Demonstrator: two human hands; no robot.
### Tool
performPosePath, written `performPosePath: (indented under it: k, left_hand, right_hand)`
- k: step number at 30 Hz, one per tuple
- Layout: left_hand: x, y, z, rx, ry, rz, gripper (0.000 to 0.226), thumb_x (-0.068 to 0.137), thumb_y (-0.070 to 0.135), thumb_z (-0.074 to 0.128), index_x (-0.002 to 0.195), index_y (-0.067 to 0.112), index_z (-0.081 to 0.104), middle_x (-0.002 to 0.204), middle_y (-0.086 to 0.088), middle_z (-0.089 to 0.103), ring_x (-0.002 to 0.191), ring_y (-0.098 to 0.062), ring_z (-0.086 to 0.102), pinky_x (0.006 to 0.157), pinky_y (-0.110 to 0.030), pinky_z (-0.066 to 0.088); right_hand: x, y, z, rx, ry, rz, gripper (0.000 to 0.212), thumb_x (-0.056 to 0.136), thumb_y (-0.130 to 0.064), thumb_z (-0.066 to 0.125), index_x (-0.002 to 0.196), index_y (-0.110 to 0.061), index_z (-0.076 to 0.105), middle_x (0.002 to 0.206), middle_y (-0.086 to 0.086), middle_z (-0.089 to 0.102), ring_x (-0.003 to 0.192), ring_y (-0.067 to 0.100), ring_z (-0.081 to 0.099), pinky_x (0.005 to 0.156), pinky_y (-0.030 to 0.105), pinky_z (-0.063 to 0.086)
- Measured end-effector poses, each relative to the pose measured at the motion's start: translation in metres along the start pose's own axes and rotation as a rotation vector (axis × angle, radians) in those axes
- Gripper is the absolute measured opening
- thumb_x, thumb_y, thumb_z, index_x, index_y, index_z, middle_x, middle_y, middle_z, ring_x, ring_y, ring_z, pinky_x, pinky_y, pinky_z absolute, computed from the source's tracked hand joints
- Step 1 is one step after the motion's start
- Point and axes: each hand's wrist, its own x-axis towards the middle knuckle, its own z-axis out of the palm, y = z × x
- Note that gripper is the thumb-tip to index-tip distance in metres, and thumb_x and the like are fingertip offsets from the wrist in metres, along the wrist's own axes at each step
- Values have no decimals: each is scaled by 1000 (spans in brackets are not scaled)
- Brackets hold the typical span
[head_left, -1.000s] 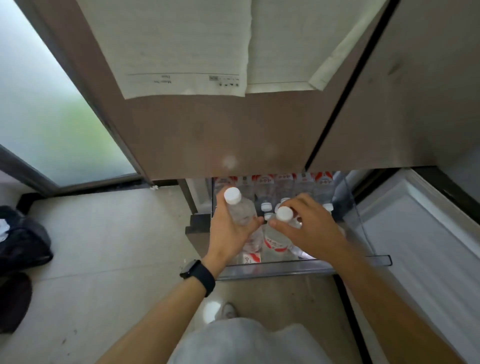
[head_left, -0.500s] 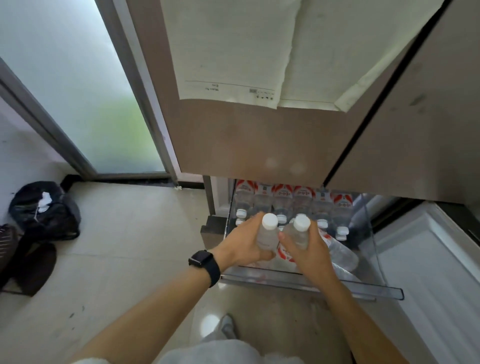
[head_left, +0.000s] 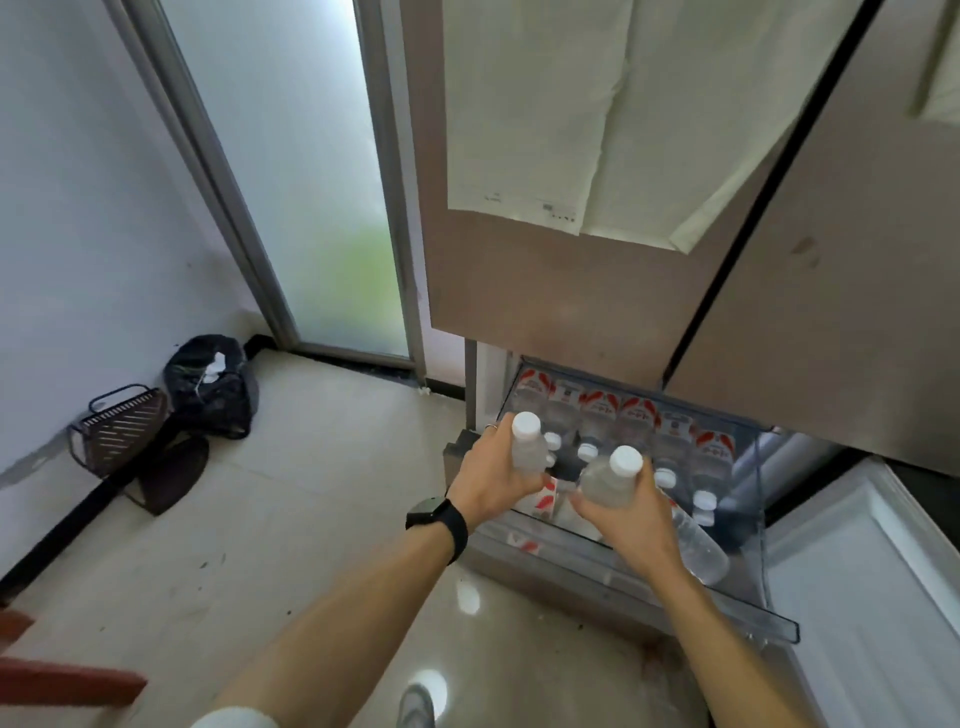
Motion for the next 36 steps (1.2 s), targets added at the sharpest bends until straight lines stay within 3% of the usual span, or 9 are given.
performPosePath:
  k: [3,6,8,14,18,24,30,32,36]
  left_hand:
    - [-35,1,-34,-104,216,-6,55,79,32,85,120,30,49,110,15,57,100,-4,56,87,-16,50]
    - [-82,-3,-85,-173,433,-22,60,75,45,86,122,31,53,114,10,63,105,-8,61,87,-22,54]
    - [-122,-13,-120,-182,528,-38,62,73,47,87,123,31,54,113,9,65,105,-7,63,86,-23,55]
    - [-295,-71,-211,-171,814,-203,54,72,36,89,114,34,56,103,15,66,94,6,61,71,-6,46]
    - [-436,-131,-250,-125,1008,-409,61,66,48,86,117,33,56,107,12,65,97,-5,64,77,-20,50]
    - [-659,-200,-295,-8,1153,-673,73,65,50,83,125,23,53,113,2,63,103,-19,62,89,-44,56]
    - [-821,-238,-317,-29,1250,-847,54,68,50,83,107,26,53,100,3,61,95,-18,62,78,-33,52]
    - [-860,-247,-326,-34,1279,-893,54,71,46,84,109,23,53,97,3,60,92,-18,62,74,-31,50]
    - [-917,-268,-353,7,1320,-957,60,74,43,86,117,21,50,102,3,60,97,-17,60,83,-37,53]
  right_hand:
    - [-22,-24,-7,107,87,-58,66,69,-29,89,121,-27,49,95,-13,62,92,17,63,77,31,47]
    - [-51,-58,-3,163,87,-193,62,69,-24,91,118,-25,54,93,-16,63,80,0,63,71,23,50]
    - [-74,-85,12,173,14,-308,58,68,-23,91,114,-27,55,94,-15,64,83,-5,65,66,16,51]
    - [-180,-164,117,126,-339,-531,53,68,-23,90,108,-32,56,94,-13,65,84,1,64,67,22,53]
    - [-283,-191,206,71,-580,-624,52,69,-34,86,109,-31,54,92,-12,67,82,3,65,64,21,51]
    - [-467,-207,331,-10,-886,-671,52,68,-28,86,105,-34,51,93,-12,64,84,6,63,62,19,47]
    - [-600,-223,418,-101,-1113,-740,48,69,-31,86,104,-30,54,93,-8,69,81,0,65,61,13,46]
    - [-633,-230,442,-132,-1163,-765,50,69,-31,86,107,-29,54,94,-8,68,82,3,65,62,15,46]
    - [-684,-246,495,-175,-1241,-823,56,67,-31,87,110,-32,50,96,-11,65,86,6,65,63,16,46]
